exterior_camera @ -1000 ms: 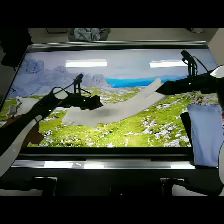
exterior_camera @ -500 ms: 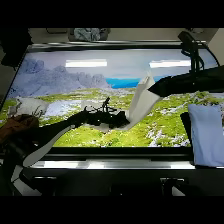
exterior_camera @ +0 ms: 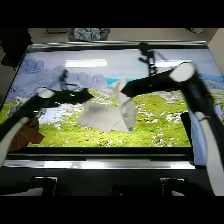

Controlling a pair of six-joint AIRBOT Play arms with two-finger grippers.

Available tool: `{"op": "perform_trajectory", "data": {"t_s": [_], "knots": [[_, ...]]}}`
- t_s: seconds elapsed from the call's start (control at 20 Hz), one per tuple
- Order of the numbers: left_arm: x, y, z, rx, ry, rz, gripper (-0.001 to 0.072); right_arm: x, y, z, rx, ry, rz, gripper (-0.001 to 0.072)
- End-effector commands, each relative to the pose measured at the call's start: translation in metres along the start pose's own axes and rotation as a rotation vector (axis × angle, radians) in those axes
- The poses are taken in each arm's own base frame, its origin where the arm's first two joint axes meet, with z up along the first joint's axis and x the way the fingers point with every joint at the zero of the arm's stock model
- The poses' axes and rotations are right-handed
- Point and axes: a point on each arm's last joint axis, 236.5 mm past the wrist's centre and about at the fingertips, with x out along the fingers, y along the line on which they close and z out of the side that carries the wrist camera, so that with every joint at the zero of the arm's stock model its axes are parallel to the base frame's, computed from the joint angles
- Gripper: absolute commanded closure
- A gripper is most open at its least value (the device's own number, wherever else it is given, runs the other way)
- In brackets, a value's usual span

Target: Fold the shirts.

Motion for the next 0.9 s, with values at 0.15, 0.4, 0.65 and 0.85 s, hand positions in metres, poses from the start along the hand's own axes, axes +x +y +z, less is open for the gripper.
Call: {"op": "perform_trajectory", "data": {"t_s": [0.15, 0.4, 0.65, 0.85], "knots": [[-0.217, 0.041, 0.088, 0.055, -0.422, 0.207, 0.0667, 0.195, 0.054, -0.036, 0.202, -0.033, 0.093, 0.0230], [-0.249, 0.040, 0.083, 0.084, -0.459, 0.255, 0.0666, 0.179, 0.040, -0.056, 0.146, 0.079, 0.139, 0.0015], [-0.235, 0.060, 0.070, 0.091, -0.410, 0.281, 0.0666, 0.019, -0.118, -0.097, 0.132, 0.358, -0.261, 0.0024], [-0.224, 0.074, 0.058, 0.066, -0.377, 0.288, 0.0666, -0.033, -0.170, -0.186, 0.442, 0.545, -0.342, 0.0041]]}}
